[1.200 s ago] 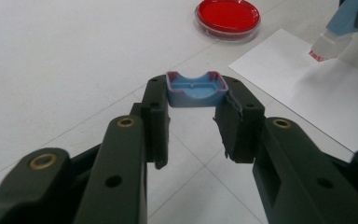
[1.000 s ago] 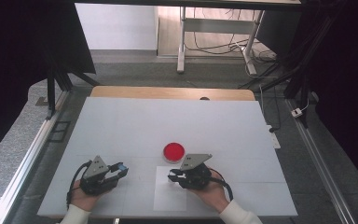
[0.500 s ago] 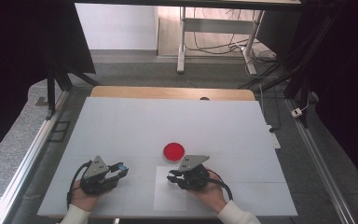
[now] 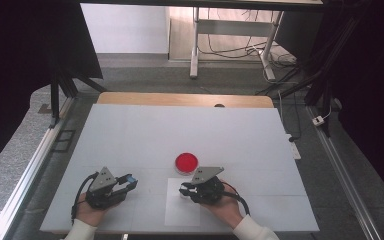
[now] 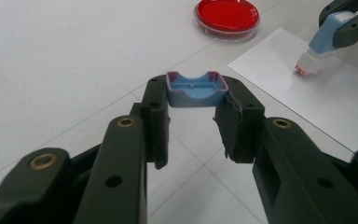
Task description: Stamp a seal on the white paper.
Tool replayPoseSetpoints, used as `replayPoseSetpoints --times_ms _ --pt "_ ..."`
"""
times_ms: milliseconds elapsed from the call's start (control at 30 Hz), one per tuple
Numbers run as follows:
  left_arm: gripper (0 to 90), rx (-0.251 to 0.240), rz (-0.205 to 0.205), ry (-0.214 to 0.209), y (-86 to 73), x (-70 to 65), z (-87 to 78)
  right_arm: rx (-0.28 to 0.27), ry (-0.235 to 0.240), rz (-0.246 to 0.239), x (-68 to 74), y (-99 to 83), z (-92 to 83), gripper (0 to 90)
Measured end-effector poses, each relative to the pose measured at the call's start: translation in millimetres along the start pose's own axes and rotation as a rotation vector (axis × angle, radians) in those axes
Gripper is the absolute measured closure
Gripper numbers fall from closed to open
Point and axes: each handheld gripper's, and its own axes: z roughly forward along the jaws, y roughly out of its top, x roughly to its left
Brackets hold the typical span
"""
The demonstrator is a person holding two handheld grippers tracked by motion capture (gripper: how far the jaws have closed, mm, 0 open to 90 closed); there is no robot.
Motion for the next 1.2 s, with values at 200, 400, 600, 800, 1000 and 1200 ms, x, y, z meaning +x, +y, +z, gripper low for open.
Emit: replayPoseSetpoints --times_ms 200,400,600,800,1000,1200 --pt "65.0 -0.001 0.001 0.0 0.0 -0.1 -0.2 0.015 -0.011 -0.017 0.7 -1.0 1.9 75.1" --pt "65.0 -0.001 0.001 0.0 0.0 0.1 -0.5 0.019 -0.009 -0.025 1.7 -1.3 3.1 75.1" --pt "65.0 -0.001 0.002 0.0 0.0 -0.1 -0.4 0.02 -0.01 -0.026 2.2 -1.2 3.2 75.1" --pt "65.0 -0.001 0.002 -0.001 0.1 -0.2 -0.6 0.028 -0.011 -0.028 2.0 -1.1 2.9 75.1" --pt "65.0 0.0 0.003 -0.001 0.1 -0.4 -0.5 0.027 -0.013 -0.039 2.3 -1.1 3.3 75.2" --pt "65.0 0.0 0.005 0.0 0.3 -0.7 -0.6 0.043 -0.022 -0.043 4.0 -0.9 4.2 75.2"
